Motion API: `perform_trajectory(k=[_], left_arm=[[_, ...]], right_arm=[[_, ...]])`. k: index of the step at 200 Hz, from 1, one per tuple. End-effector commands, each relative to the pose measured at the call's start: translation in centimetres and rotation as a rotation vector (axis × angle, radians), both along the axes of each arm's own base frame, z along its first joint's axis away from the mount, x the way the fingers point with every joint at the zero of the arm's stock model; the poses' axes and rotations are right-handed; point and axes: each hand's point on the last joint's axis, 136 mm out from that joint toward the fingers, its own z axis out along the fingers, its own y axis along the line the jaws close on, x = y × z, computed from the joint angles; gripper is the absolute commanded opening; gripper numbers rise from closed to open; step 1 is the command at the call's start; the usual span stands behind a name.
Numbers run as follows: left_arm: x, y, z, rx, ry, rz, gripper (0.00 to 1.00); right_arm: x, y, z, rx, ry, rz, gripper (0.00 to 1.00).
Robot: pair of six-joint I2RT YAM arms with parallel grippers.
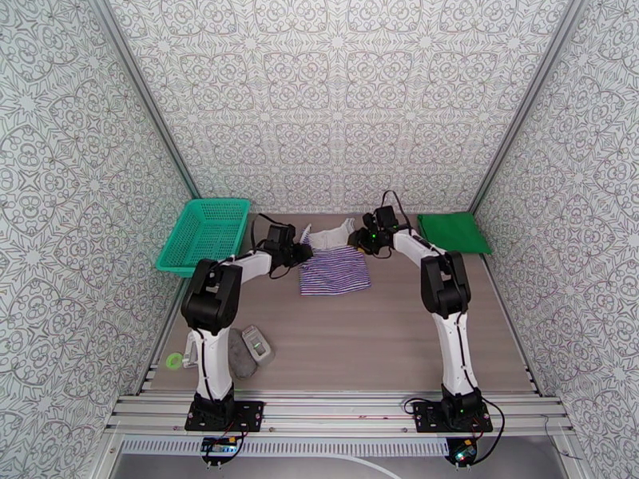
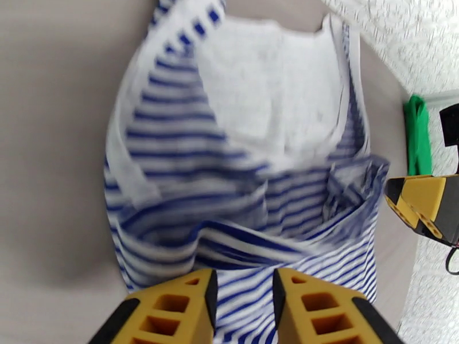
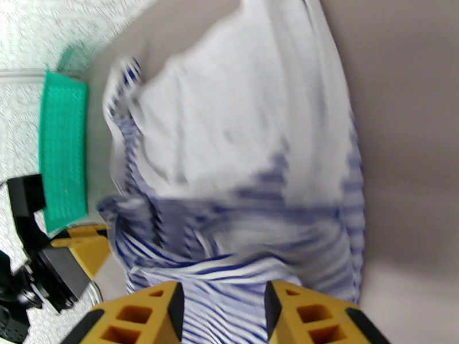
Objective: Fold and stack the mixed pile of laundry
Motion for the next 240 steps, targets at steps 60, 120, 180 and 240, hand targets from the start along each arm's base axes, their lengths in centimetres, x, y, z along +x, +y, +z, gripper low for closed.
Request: perform_trajectory(k=[60, 120, 180, 240], left_arm=[[0.3, 2.5, 4.9, 0.007, -0.103, 0.056, 0.52], [-8.7, 3.3, 6.2, 0.111, -0.032, 0.056, 0.59], [-14.4, 1.7, 2.3, 0.088, 0.052, 0.065, 0.60], [-15.6, 1.0, -1.8, 0.106, 0.120, 0.104, 0.60]], right_arm=[[-0.6, -4.5, 3.5, -0.054, -0.030, -0.058, 0.47], [-11.3, -8.3, 0.8, -0.182, 0.049, -0.023, 0.52], [-15.8, -7.7, -3.1, -0.139, 0.136, 0.024, 0.51], [-16.4, -6.0, -5.3, -0.110, 0.177, 0.048, 0.49]])
